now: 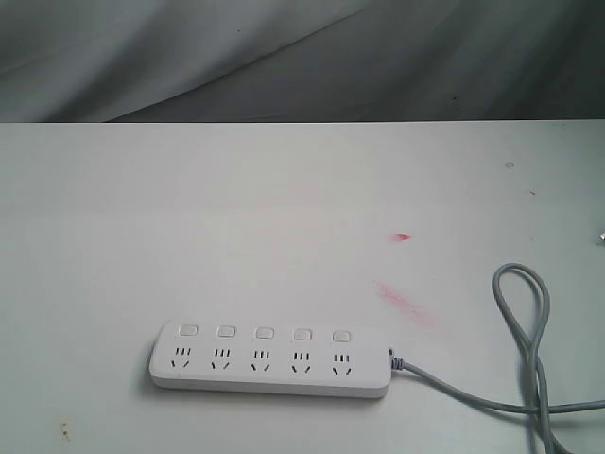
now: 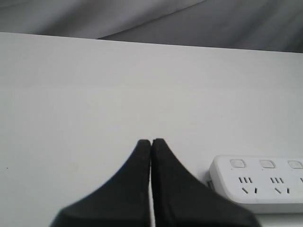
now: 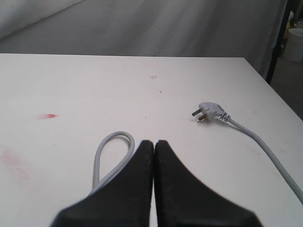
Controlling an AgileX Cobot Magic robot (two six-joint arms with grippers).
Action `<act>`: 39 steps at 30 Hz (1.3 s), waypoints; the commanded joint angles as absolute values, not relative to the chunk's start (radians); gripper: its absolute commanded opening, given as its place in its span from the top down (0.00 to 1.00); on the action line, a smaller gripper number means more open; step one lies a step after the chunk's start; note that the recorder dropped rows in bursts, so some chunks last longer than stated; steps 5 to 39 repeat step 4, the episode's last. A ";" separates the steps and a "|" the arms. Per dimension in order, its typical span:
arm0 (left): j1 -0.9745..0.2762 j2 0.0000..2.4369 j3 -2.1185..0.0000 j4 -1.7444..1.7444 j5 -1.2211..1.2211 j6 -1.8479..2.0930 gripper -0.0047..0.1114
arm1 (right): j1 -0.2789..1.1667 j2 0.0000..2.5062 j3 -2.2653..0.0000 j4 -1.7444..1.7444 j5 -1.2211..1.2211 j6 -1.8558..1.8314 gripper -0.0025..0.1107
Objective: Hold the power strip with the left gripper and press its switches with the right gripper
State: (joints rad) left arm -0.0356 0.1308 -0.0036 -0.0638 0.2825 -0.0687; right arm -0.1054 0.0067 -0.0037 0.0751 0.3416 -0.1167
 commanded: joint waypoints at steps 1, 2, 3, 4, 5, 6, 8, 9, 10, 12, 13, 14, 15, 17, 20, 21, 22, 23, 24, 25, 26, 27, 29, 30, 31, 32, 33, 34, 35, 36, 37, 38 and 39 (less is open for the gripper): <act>-0.040 0.126 0.000 -0.067 0.267 -0.070 0.94 | -0.109 0.000 0.000 0.066 0.338 -0.120 0.98; -0.040 0.126 0.000 -0.067 0.267 -0.070 0.94 | -0.109 0.000 0.000 0.066 0.338 -0.120 0.98; -0.040 0.126 0.000 -0.067 0.267 -0.070 0.94 | -0.109 0.000 0.000 0.066 0.338 -0.120 0.98; -0.040 0.126 0.000 -0.067 0.267 -0.070 0.94 | -0.109 0.000 0.000 0.066 0.338 -0.120 0.98; -0.040 0.126 0.000 -0.067 0.267 -0.070 0.94 | -0.109 0.000 0.000 0.066 0.338 -0.120 0.98; -0.040 0.126 0.000 -0.067 0.267 -0.070 0.94 | -0.109 0.000 0.000 0.066 0.338 -0.120 0.98; -0.040 0.126 0.000 -0.067 0.267 -0.070 0.94 | -0.109 0.000 0.000 0.066 0.338 -0.120 0.98; -0.040 0.126 0.000 -0.067 0.267 -0.070 0.94 | -0.109 0.000 0.000 0.066 0.338 -0.120 0.98; -0.040 0.126 0.000 -0.067 0.267 -0.070 0.94 | -0.109 0.000 0.000 0.066 0.338 -0.120 0.98; -0.040 0.126 0.000 -0.067 0.267 -0.070 0.94 | -0.109 0.000 0.000 0.066 0.338 -0.120 0.98; -0.040 0.126 0.000 -0.067 0.267 -0.070 0.94 | -0.109 0.000 0.000 0.066 0.338 -0.120 0.98; -0.040 0.126 0.000 -0.067 0.267 -0.070 0.94 | -0.109 0.000 0.000 0.066 0.338 -0.120 0.98; -0.040 0.126 0.000 -0.067 0.267 -0.070 0.94 | -0.109 0.000 0.000 0.066 0.338 -0.120 0.98; -0.040 0.126 0.000 -0.067 0.267 -0.070 0.94 | -0.109 0.000 0.000 0.066 0.338 -0.120 0.98; -0.040 0.126 0.000 -0.067 0.267 -0.070 0.94 | -0.109 0.000 0.000 0.066 0.338 -0.120 0.98; -0.040 0.126 0.000 -0.067 0.267 -0.070 0.94 | -0.109 0.000 0.000 0.066 0.338 -0.120 0.98; -0.040 0.126 0.000 -0.067 0.267 -0.070 0.94 | -0.109 0.000 0.000 0.066 0.338 -0.120 0.98; -0.040 0.126 0.000 -0.067 0.267 -0.070 0.94 | -0.109 0.000 0.000 0.066 0.338 -0.120 0.98; -0.040 0.126 0.000 -0.067 0.267 -0.070 0.94 | -0.109 0.000 0.000 0.066 0.338 -0.120 0.98; -0.040 0.126 0.000 -0.067 0.267 -0.070 0.94 | -0.109 0.000 0.000 0.066 0.338 -0.120 0.98; -0.040 0.126 0.000 -0.067 0.267 -0.070 0.94 | -0.109 0.000 0.000 0.066 0.338 -0.120 0.98; -0.040 0.126 0.000 -0.067 0.267 -0.070 0.94 | -0.109 0.000 0.000 0.066 0.338 -0.120 0.98; -0.040 0.126 0.000 -0.067 0.267 -0.070 0.94 | -0.109 0.000 0.000 0.066 0.338 -0.120 0.98; -0.040 0.126 0.000 -0.067 0.267 -0.070 0.94 | -0.109 0.000 0.000 0.066 0.338 -0.120 0.98; -0.040 0.126 0.000 -0.067 0.267 -0.070 0.94 | -0.109 0.000 0.000 0.066 0.338 -0.120 0.98; -0.040 0.126 0.000 -0.067 0.267 -0.070 0.94 | -0.109 0.000 0.000 0.066 0.338 -0.120 0.98; -0.040 0.126 0.000 -0.067 0.267 -0.070 0.94 | -0.109 0.000 0.000 0.066 0.338 -0.120 0.98; -0.040 0.126 0.000 -0.067 0.267 -0.070 0.94 | -0.109 0.000 0.000 0.066 0.338 -0.120 0.98; -0.040 0.126 0.000 -0.067 0.267 -0.070 0.94 | -0.109 0.000 0.000 0.066 0.338 -0.120 0.98; -0.040 0.126 0.000 -0.067 0.267 -0.070 0.94 | -0.109 0.000 0.000 0.066 0.338 -0.120 0.98; -0.040 0.126 0.000 -0.067 0.267 -0.070 0.94 | -0.109 0.000 0.000 0.066 0.338 -0.120 0.98; -0.040 0.126 0.000 -0.067 0.267 -0.070 0.94 | -0.109 0.000 0.000 0.066 0.338 -0.120 0.98; -0.040 0.126 0.000 -0.067 0.267 -0.070 0.94 | -0.109 0.000 0.000 0.066 0.338 -0.120 0.98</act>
